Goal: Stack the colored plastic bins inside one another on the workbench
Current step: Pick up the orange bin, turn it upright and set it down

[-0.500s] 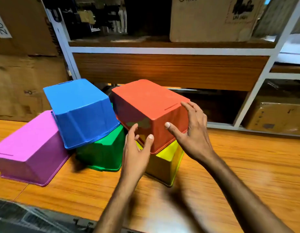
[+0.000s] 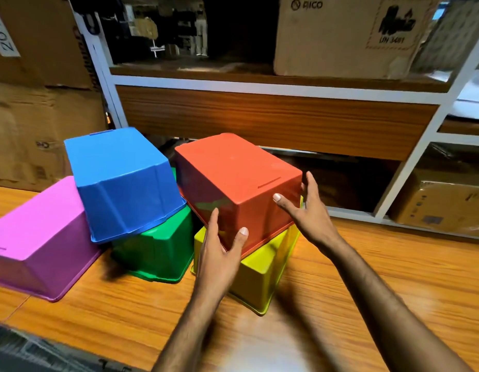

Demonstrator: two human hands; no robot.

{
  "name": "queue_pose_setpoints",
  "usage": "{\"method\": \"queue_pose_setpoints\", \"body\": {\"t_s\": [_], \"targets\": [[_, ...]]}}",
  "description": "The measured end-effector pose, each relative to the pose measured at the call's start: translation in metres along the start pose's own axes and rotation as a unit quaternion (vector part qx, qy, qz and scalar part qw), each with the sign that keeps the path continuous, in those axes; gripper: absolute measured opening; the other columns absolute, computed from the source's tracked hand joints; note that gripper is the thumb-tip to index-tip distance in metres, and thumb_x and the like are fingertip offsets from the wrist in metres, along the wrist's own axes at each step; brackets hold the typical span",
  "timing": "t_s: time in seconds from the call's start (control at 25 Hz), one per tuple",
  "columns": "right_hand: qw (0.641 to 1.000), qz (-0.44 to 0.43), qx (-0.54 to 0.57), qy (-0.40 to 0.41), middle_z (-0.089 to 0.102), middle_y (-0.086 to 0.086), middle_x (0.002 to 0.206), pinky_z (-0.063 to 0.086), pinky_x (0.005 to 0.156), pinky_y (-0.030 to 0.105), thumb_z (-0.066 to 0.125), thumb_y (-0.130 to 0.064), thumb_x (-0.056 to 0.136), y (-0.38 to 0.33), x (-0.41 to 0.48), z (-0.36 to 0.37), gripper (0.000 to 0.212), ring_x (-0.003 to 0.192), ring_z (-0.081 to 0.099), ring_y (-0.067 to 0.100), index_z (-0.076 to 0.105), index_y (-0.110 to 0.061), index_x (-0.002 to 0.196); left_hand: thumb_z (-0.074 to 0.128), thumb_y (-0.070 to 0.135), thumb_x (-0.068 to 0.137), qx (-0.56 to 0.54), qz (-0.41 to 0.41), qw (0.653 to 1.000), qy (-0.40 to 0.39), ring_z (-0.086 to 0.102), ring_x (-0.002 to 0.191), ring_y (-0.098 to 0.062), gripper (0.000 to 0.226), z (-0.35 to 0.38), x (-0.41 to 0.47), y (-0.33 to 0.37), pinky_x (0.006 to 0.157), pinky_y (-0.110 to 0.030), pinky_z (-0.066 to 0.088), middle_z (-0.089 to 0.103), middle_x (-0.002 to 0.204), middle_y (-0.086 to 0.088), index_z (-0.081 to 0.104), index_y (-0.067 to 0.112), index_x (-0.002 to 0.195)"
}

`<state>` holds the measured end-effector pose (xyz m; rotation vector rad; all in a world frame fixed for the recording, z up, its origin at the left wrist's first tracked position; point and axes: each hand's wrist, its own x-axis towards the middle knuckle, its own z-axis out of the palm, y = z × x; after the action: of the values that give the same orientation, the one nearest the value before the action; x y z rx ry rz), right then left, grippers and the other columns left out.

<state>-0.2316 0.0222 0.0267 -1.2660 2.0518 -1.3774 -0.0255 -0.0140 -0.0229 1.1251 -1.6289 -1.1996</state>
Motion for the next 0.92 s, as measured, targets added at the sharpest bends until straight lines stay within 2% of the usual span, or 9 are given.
{"method": "queue_pose_setpoints", "body": {"t_s": [0.08, 0.2, 0.32, 0.44, 0.52, 0.56, 0.72, 0.84, 0.92], "targets": [[1.0, -0.018, 0.01, -0.023, 0.052, -0.016, 0.143, 0.04, 0.119, 0.042, 0.081, -0.035, 0.085, 0.006, 0.002, -0.003, 0.08, 0.129, 0.049, -0.011, 0.032, -0.041, 0.149, 0.065, 0.058, 0.086, 0.02, 0.009, 1.0, 0.02, 0.043, 0.147, -0.015, 0.086, 0.004, -0.004, -0.003, 0.118, -0.04, 0.041, 0.039, 0.163, 0.006, 0.023, 0.044, 0.16], [0.997, -0.069, 0.003, -0.035, 0.041, -0.011, 0.153, 0.037, 0.119, 0.05, 0.078, -0.014, 0.081, 0.016, 0.001, -0.012, 0.096, 0.143, 0.04, 0.01, 0.027, -0.04, 0.158, 0.066, 0.055, 0.082, 0.009, 0.033, 0.998, 0.051, 0.046, 0.145, -0.017, 0.088, 0.005, -0.01, 0.005, 0.116, -0.048, 0.044, 0.037, 0.164, 0.008, 0.019, 0.059, 0.155], [0.989, -0.138, 0.029, -0.044, 0.031, -0.02, 0.157, 0.034, 0.122, 0.048, 0.075, 0.001, 0.08, 0.006, -0.005, -0.034, 0.106, 0.149, 0.031, 0.005, 0.022, -0.042, 0.16, 0.068, 0.05, 0.084, -0.004, 0.053, 0.996, 0.078, 0.049, 0.141, -0.015, 0.087, 0.001, -0.011, 0.025, 0.116, -0.048, 0.044, 0.042, 0.159, 0.012, 0.021, 0.055, 0.157], [0.981, -0.171, 0.065, -0.068, 0.031, -0.026, 0.159, 0.038, 0.12, 0.032, 0.082, -0.001, 0.081, -0.015, -0.012, -0.064, 0.109, 0.147, 0.03, -0.008, 0.021, -0.043, 0.161, 0.074, 0.047, 0.085, -0.059, 0.085, 0.99, 0.097, 0.052, 0.135, 0.0, 0.082, -0.004, -0.01, 0.049, 0.116, -0.039, 0.044, 0.049, 0.151, 0.02, 0.031, 0.051, 0.154], [0.975, -0.187, 0.087, -0.085, 0.035, -0.027, 0.156, 0.04, 0.112, 0.014, 0.084, 0.002, 0.077, -0.03, -0.018, -0.084, 0.111, 0.141, 0.036, -0.015, 0.022, -0.035, 0.162, 0.075, 0.034, 0.091, -0.1, 0.113, 0.983, 0.109, 0.053, 0.128, 0.014, 0.072, -0.008, -0.011, 0.071, 0.112, -0.03, 0.045, 0.052, 0.142, 0.029, 0.036, 0.057, 0.147], [0.971, -0.196, 0.096, -0.095, 0.038, -0.025, 0.155, 0.04, 0.109, 0.012, 0.083, 0.008, 0.076, -0.036, -0.021, -0.093, 0.111, 0.14, 0.039, -0.013, 0.024, -0.031, 0.161, 0.072, 0.03, 0.094, -0.117, 0.125, 0.978, 0.115, 0.053, 0.127, 0.014, 0.066, -0.01, -0.011, 0.082, 0.109, -0.026, 0.046, 0.053, 0.142, 0.028, 0.038, 0.057, 0.145], [0.954, -0.259, 0.106, -0.107, 0.047, -0.013, 0.154, 0.048, 0.107, 0.02, 0.074, 0.02, 0.076, -0.06, -0.028, -0.119, 0.105, 0.138, 0.049, -0.002, 0.03, -0.026, 0.159, 0.061, 0.021, 0.1, -0.184, 0.182, 0.954, 0.151, 0.064, 0.123, -0.001, 0.05, -0.02, -0.006, 0.122, 0.09, -0.013, 0.053, 0.065, 0.137, 0.012, 0.049, 0.032, 0.147], [0.932, -0.318, 0.162, -0.058, 0.057, -0.001, 0.149, 0.049, 0.111, 0.035, 0.07, 0.02, 0.082, -0.074, -0.029, -0.128, 0.075, 0.139, 0.053, 0.008, 0.05, -0.012, 0.147, 0.06, 0.02, 0.102, -0.257, 0.172, 0.931, 0.192, 0.069, 0.105, -0.001, 0.039, -0.028, 0.006, 0.141, 0.082, -0.015, 0.055, 0.075, 0.116, 0.015, 0.059, 0.02, 0.141], [0.917, -0.355, 0.175, -0.05, 0.063, 0.003, 0.143, 0.053, 0.108, 0.04, 0.064, 0.023, 0.082, -0.079, -0.031, -0.136, 0.061, 0.137, 0.057, 0.011, 0.062, -0.008, 0.134, 0.062, 0.022, 0.101, -0.299, 0.153, 0.918, 0.211, 0.065, 0.102, -0.002, 0.031, -0.033, 0.012, 0.144, 0.083, -0.021, 0.055, 0.074, 0.116, 0.012, 0.067, 0.022, 0.131]]}}
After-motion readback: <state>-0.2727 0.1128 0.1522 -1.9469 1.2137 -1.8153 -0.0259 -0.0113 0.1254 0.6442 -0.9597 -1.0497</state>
